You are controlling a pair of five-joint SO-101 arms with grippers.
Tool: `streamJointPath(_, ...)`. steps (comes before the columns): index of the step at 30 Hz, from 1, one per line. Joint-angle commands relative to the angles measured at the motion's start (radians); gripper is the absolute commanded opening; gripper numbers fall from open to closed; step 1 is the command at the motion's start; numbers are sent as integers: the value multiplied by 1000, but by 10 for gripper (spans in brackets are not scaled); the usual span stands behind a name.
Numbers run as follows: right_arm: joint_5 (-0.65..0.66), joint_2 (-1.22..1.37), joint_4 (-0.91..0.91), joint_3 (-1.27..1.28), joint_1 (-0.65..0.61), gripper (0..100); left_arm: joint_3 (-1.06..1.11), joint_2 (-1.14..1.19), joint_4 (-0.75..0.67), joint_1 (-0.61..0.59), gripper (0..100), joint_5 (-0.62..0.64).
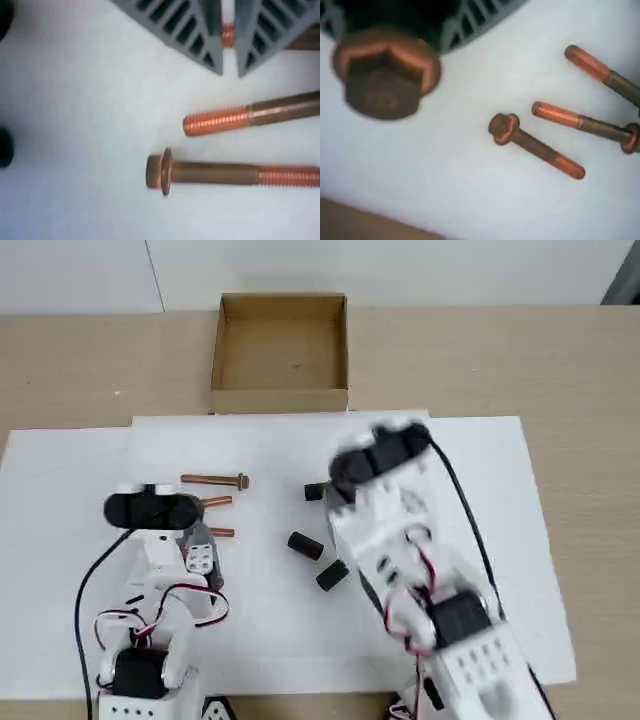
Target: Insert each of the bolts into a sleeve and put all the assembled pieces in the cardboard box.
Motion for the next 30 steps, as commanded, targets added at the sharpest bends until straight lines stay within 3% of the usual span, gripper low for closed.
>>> streamJointPath(1,43,268,-67,-250,13,2,5,-8,-3,-9,6,-25)
streamJointPath(12,193,878,-274,-786,124,2,41,-8,-3,-9,6,-25)
streamJointPath(22,242,1339,-320,-1244,130,2,45,-8,-3,-11,6,-25)
streamJointPath(30,305,1606,-390,-1442,130,4,45,-8,0,-11,6,-25)
